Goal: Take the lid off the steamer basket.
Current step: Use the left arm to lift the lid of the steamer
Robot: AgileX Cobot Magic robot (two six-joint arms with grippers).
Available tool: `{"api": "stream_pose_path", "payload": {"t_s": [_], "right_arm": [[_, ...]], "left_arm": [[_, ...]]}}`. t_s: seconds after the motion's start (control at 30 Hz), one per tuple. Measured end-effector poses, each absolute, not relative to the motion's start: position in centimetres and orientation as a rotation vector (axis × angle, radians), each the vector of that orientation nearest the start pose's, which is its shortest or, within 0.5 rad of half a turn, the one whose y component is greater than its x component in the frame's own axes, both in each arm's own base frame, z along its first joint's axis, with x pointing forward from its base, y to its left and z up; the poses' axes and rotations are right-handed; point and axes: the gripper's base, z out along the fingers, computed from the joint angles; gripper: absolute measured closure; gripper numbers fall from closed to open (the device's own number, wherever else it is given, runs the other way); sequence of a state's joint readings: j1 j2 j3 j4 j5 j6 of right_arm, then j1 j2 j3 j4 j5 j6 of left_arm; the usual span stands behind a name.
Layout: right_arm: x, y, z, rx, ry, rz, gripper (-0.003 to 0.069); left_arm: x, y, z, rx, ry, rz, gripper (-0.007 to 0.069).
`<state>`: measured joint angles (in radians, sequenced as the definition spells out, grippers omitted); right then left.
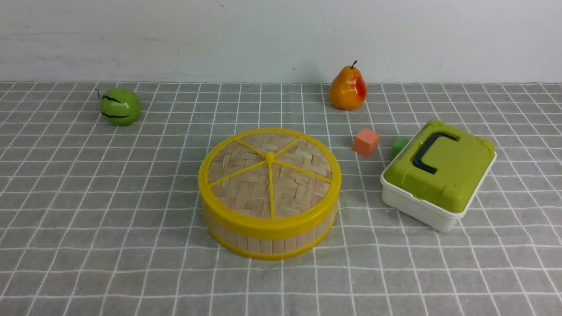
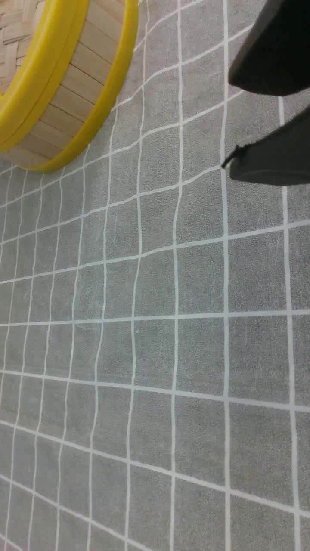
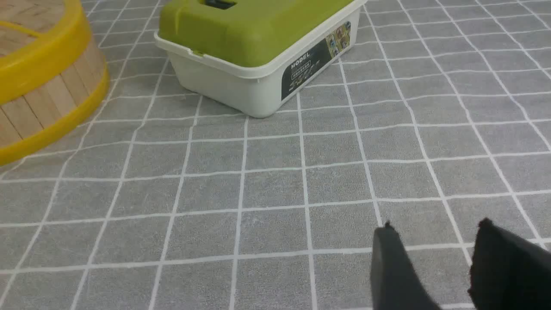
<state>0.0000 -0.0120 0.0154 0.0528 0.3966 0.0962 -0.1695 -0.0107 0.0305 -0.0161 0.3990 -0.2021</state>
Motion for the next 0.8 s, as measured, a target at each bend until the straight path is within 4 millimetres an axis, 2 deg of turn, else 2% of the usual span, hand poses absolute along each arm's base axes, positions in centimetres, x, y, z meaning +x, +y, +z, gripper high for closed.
{"api": "stream_pose_path", "payload": {"t_s": [0.8], "right_arm": [[5.17, 0.19, 17.31, 0.122, 1.881, 0.118, 0.0418]], "left_arm": [[5.11, -0.93, 16.77, -0.041, 1.911, -0.268, 0.0388]]}}
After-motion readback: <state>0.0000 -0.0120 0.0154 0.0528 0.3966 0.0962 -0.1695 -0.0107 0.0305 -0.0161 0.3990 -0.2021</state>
